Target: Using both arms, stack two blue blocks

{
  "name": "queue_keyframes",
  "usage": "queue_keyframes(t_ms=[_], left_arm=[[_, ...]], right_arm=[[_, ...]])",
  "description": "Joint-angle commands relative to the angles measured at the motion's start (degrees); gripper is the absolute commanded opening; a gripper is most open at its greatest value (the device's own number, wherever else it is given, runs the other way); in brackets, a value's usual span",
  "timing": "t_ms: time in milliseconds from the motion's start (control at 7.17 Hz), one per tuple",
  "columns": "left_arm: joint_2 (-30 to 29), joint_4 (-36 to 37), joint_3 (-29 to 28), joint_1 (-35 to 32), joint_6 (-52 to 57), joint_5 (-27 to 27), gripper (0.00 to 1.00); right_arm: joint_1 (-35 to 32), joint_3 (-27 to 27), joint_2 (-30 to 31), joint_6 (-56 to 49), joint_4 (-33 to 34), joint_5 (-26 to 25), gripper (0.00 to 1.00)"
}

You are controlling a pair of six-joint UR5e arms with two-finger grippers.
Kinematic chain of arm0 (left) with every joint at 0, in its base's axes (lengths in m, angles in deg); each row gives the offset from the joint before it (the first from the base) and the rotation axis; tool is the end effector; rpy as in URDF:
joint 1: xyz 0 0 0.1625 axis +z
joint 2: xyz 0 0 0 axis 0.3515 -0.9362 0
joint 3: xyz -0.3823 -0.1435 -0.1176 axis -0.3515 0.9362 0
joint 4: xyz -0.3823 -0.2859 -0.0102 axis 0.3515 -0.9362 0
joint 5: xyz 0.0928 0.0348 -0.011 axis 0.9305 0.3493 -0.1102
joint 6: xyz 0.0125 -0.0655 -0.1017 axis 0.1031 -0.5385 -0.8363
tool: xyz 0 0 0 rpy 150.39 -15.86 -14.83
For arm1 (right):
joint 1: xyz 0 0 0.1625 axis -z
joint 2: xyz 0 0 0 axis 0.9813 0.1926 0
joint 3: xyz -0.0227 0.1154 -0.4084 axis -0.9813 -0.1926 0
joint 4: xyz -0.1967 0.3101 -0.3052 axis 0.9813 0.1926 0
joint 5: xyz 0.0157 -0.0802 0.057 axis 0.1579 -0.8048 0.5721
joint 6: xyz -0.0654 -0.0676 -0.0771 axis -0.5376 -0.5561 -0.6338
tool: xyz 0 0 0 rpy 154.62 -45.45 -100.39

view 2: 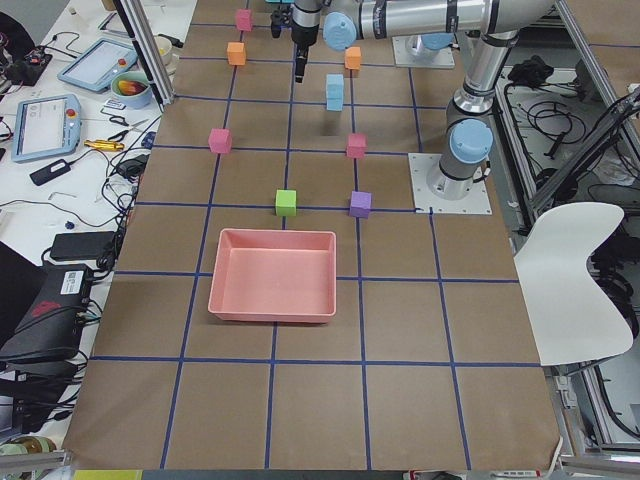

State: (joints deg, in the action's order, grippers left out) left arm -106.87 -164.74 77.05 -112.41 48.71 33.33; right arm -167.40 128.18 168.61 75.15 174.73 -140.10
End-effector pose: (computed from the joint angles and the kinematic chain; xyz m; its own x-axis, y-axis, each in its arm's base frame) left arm -0.1502 -0.5694 0.4538 -0.9993 0.0344 -0.0110 0.0353 0.9955 -0.0874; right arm 0.1207 -0.5272 0.4545 -0.9944 0.1056 -0.0092 0.1057 0.9944 -0.0038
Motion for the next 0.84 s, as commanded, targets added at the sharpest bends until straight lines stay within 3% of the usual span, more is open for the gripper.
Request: queue_keyframes(t_ms=[0, 698], left_arm=[[2.6, -7.5, -5.8, 4.5, 3.9, 1.0, 1.00], [1.1, -4.8, -5.3, 3.9, 1.0, 0.8, 1.00]], right_arm=[[0.0, 0.1, 0.0, 0.0, 0.0, -0.1, 1.00], [0.0, 0.1, 0.0, 0.0, -0.1, -0.2, 1.00]])
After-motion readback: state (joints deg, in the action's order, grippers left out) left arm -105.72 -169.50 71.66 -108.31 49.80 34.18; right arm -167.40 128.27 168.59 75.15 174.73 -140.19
